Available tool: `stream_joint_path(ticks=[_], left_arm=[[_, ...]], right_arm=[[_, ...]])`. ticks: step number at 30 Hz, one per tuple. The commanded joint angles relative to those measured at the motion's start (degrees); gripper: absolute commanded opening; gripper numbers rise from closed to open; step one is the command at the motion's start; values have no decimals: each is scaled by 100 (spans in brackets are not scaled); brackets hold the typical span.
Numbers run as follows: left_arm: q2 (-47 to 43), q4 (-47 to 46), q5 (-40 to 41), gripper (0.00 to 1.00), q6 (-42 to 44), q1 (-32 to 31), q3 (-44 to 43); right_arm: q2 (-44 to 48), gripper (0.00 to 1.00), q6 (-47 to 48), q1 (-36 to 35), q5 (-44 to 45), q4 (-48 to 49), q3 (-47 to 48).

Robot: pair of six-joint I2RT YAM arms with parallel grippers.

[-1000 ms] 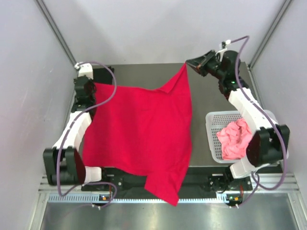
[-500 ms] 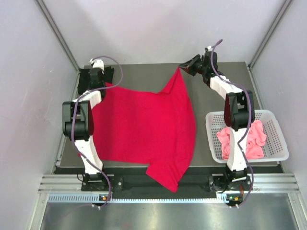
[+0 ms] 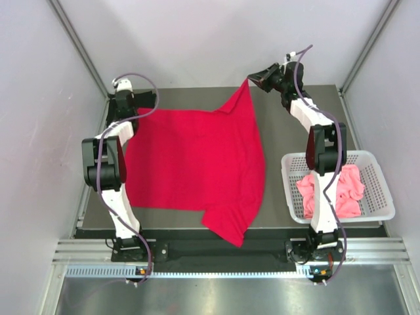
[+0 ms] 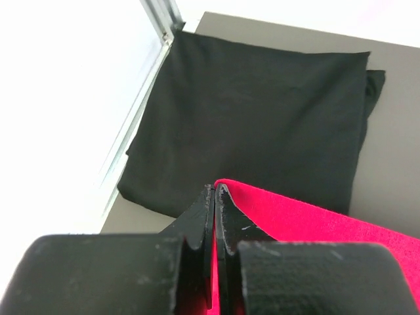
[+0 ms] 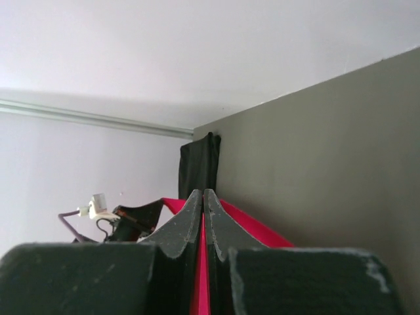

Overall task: Fold and stack the t-shirts
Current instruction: Flatten the tshirt out

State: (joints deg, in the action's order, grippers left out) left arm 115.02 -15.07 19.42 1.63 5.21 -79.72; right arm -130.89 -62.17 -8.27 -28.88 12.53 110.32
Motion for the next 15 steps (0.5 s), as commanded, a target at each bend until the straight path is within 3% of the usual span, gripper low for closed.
stream_joint_path(ticks=[1, 9, 15], left_arm=[[-445, 82, -228, 0, -145, 76, -61], [-2078, 452, -527, 0, -848, 76, 132], [-3818, 672, -483, 0, -1103, 76, 194]], right_arm=[[563, 0, -163, -8, -74, 548, -377], [2582, 0, 249, -34, 41, -154, -1074], [4585, 0, 1242, -403, 488, -1867, -1522]])
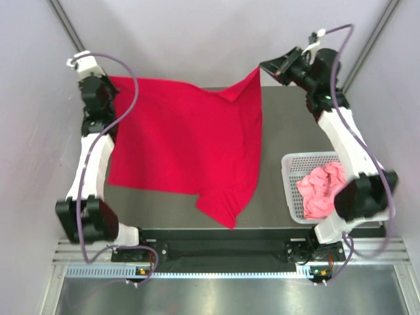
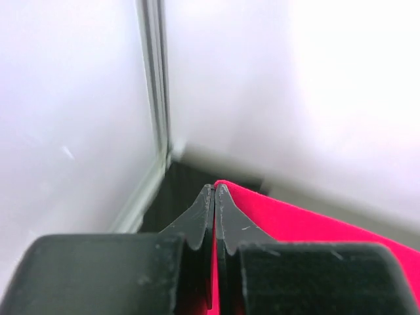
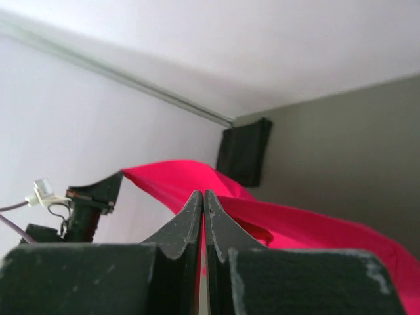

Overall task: Fold and stack the t-shirts
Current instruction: Flatten the tshirt out

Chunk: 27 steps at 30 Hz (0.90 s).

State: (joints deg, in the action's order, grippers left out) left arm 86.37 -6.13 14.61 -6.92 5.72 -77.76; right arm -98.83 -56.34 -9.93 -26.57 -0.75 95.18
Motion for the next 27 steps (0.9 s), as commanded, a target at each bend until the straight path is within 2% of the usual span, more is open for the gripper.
stream_joint_path(ticks=[1, 9, 14, 18, 22, 27], left_arm=[[-1181, -170, -2, 0, -275, 43, 6], [-3318, 252, 348, 0, -179, 44, 120], [-4407, 358, 770, 0, 252, 35, 51], [-4594, 428, 1105, 0, 621, 0, -476], [-4454, 359, 1158, 0, 859, -176, -872], [-4067, 446, 974, 0, 701, -185, -794]], right_arm=[[1627, 0, 868, -307, 318, -914, -95], [3999, 0, 1608, -887, 819, -2244, -201], [4828, 0, 1381, -1028, 566, -2447, -96], [5154, 0, 854, -1028, 275, -2306, 341], [4996, 0, 528, -1028, 249, -2220, 704], [4838, 0, 45, -1028, 231, -1465, 73]])
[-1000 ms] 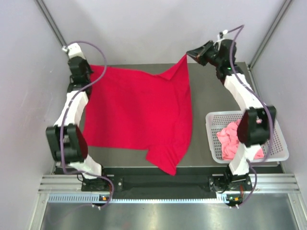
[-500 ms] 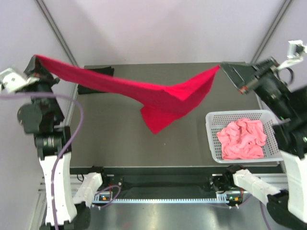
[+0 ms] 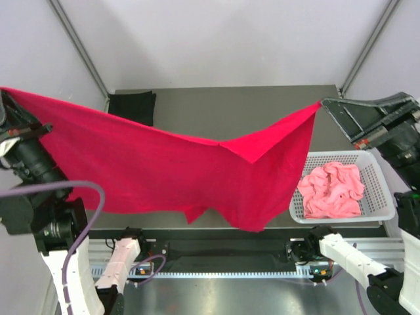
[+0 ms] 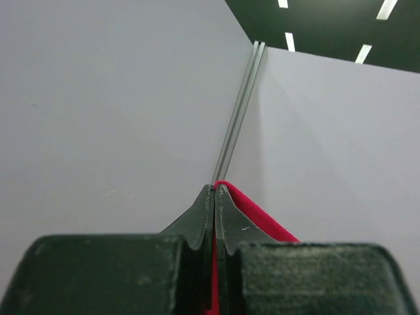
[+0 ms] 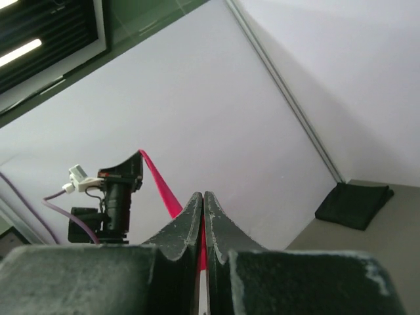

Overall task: Fold and stack the t-shirts
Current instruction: Flatten the tshirt out

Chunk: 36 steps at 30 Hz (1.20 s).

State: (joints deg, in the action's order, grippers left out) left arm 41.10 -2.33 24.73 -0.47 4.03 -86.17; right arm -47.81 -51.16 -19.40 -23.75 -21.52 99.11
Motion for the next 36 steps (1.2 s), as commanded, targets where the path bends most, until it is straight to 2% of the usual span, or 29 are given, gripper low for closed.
stream_joint_path(ticks=[1, 5, 9, 13, 17, 25, 36], left_arm=[[582, 66, -47, 0, 56, -17, 65], [1100, 48, -100, 0, -163, -25, -284], [1646, -4, -381, 0, -462, -17, -725], [2137, 4, -434, 0, -647, -16, -1076], [2262, 30, -504, 0, -639, -16, -1323], [1832, 206, -399, 0, -463, -17, -1561], [742, 435, -408, 0, -525, -25, -1596]], right_arm=[[-325, 0, -526, -82, -68, 796, -305], [-1140, 0, -115, -82, -42, 352, 625], [-1704, 0, 342, -82, 256, 455, 1372], [-2091, 0, 773, -73, 608, 745, 1593], [-2329, 0, 1020, -55, 889, 860, 1804], [-2233, 0, 1046, -55, 916, 482, 2639], [-985, 0, 616, -47, 652, 368, 2464]])
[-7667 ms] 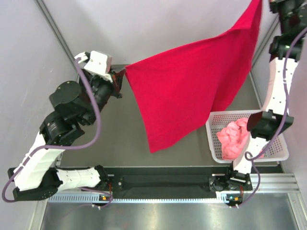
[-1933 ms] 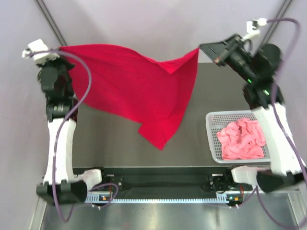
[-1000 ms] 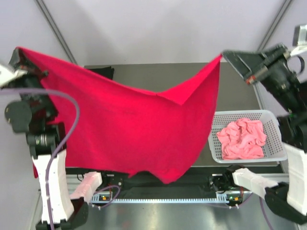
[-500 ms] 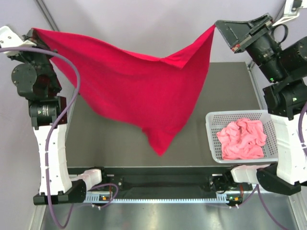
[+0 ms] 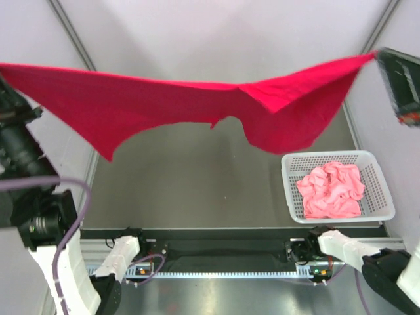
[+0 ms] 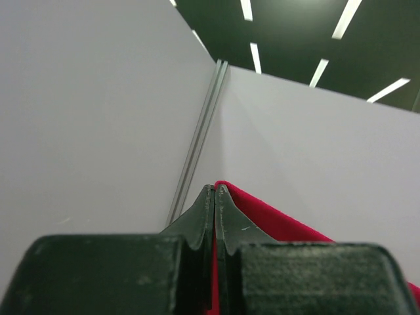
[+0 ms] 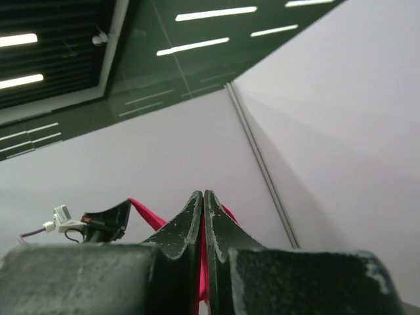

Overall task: Fold and stack the t-shirts
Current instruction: Flatten the tshirt out

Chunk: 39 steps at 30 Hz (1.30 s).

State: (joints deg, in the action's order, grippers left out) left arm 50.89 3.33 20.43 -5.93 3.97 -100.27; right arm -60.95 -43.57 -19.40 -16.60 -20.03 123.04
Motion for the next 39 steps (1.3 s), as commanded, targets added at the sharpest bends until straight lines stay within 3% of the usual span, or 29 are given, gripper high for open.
stream_joint_path(ticks=[1, 9, 14, 21, 25, 29, 34, 39], left_arm=[[-351, -149, 58, 0, 31, -27, -203], [-248, -298, 111, 0, 268, -186, -441], [139, -289, 76, 0, 356, -186, -12], [597, -990, -372, 0, 260, -186, 2017], [904, -1764, -592, 0, 172, -195, 3705], [1702, -2406, -566, 0, 338, -186, 4682], [3706, -3153, -338, 0, 506, -159, 4693], [5140, -3286, -406, 0, 295, 77, 3701]], right_arm=[[390, 0, -186, -47, -63, 228, 79], [277, 0, -644, -55, -98, 403, 317], [127, 0, -539, -55, 7, 675, -751], [4, 0, -292, -47, 262, 1903, -3301], [-250, 0, -318, -47, 412, 2834, -4822], [-1084, 0, -205, -20, 658, 3619, -5895], [-2899, 0, -108, 138, 571, 4411, -5749], [-4318, 0, -63, 287, 342, 4332, -4414]])
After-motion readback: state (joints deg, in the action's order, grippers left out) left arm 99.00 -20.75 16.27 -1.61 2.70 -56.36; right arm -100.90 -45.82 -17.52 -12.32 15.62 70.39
